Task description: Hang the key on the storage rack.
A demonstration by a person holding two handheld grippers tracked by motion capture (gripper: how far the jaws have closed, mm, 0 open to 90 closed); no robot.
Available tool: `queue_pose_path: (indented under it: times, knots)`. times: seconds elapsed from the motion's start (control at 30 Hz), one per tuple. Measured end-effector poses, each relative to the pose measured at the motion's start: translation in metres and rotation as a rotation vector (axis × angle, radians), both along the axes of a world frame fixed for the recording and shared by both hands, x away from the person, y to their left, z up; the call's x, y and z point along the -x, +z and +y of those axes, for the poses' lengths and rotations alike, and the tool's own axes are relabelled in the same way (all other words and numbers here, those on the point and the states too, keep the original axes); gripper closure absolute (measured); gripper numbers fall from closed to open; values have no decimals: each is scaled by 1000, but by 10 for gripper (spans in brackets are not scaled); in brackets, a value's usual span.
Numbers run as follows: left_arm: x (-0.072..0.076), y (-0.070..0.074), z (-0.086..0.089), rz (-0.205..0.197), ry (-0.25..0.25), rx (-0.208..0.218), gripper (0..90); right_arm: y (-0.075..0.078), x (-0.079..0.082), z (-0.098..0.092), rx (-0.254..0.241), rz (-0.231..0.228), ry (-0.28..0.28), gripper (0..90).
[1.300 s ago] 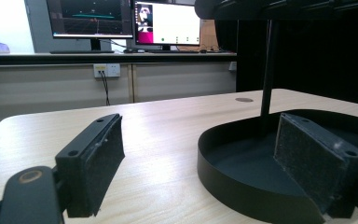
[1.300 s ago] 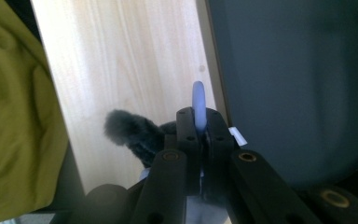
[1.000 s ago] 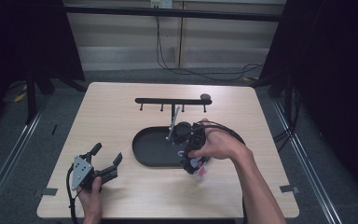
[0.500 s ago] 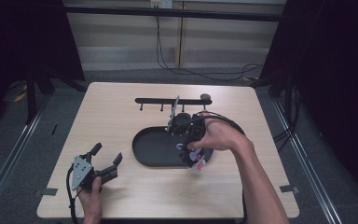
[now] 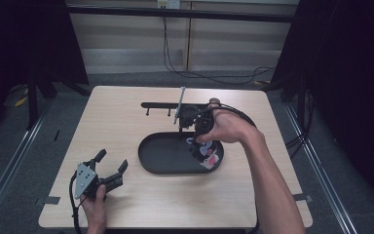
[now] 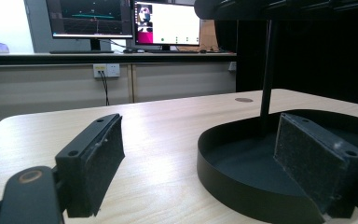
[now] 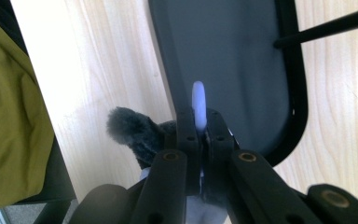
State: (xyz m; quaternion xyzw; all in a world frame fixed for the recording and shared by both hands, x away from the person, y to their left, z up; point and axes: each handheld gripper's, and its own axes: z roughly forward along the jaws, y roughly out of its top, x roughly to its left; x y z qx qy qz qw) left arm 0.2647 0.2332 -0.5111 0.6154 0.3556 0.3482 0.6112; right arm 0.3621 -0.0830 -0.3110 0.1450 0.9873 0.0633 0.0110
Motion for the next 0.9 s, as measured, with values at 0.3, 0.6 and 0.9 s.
queue_pose_path:
  times: [0.3, 0.6, 0.9]
  knots:
    - [0, 0, 0, 0, 0, 0, 154, 10, -16, 1, 24, -3, -4, 875]
    - [0, 0, 0, 5, -4, -1, 154, 10, -31, 1, -7, 26, -5, 874]
    - [0, 0, 0, 6, -4, 3, 154, 13, -47, -8, -26, 59, -44, 874]
